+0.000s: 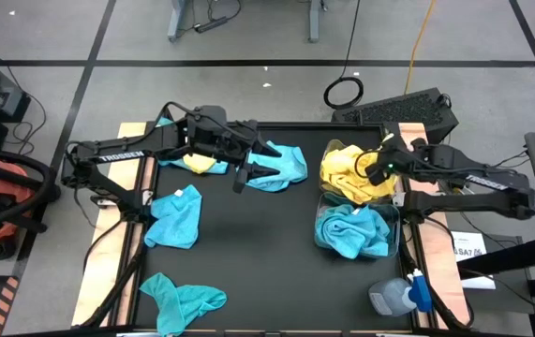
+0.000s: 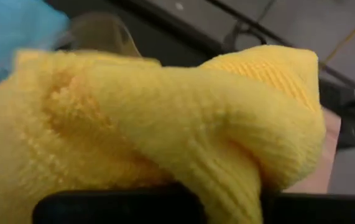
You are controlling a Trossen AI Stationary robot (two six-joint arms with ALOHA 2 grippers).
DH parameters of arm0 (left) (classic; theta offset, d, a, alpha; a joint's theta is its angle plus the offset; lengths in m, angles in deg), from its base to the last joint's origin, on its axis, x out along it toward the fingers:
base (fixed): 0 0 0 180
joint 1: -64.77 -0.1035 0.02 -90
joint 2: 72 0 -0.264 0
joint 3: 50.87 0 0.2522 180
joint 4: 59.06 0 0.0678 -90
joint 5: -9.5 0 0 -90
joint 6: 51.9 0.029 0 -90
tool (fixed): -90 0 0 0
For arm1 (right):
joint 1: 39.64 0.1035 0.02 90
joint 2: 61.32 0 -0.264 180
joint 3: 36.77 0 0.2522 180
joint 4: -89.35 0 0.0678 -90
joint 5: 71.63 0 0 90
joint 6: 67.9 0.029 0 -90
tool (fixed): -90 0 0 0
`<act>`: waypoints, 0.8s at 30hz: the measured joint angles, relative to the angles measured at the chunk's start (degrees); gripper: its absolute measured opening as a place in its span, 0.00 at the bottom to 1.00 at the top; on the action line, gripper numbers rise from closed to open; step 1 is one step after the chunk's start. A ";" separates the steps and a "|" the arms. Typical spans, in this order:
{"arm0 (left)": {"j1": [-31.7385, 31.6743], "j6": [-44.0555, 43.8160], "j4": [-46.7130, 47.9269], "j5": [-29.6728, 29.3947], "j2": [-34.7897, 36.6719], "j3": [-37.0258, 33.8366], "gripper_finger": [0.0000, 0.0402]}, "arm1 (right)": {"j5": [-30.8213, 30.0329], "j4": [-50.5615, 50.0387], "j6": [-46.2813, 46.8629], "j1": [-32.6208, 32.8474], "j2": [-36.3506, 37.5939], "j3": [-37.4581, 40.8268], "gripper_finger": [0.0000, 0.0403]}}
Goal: Sort microfiber towel by color & place in baskets
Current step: Put the yellow microfiber cloth into the top transparent bin
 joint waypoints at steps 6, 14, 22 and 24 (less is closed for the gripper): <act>0.00 -0.02 0.94 0.00 -0.02 0.00 0.60 | 4.91 4.12 3.77 -1.32 -0.14 8.18 0.00; 0.00 0.00 0.94 0.00 -0.02 0.00 0.60 | 8.89 8.04 6.74 -5.22 -3.99 9.59 0.01; 0.00 0.00 1.09 0.02 -0.02 0.00 0.60 | 9.56 8.71 6.56 -9.22 -12.30 9.62 0.01; 0.00 -0.02 1.71 0.02 -0.02 0.00 0.60 | 9.62 9.84 5.57 -10.44 -14.71 9.62 0.01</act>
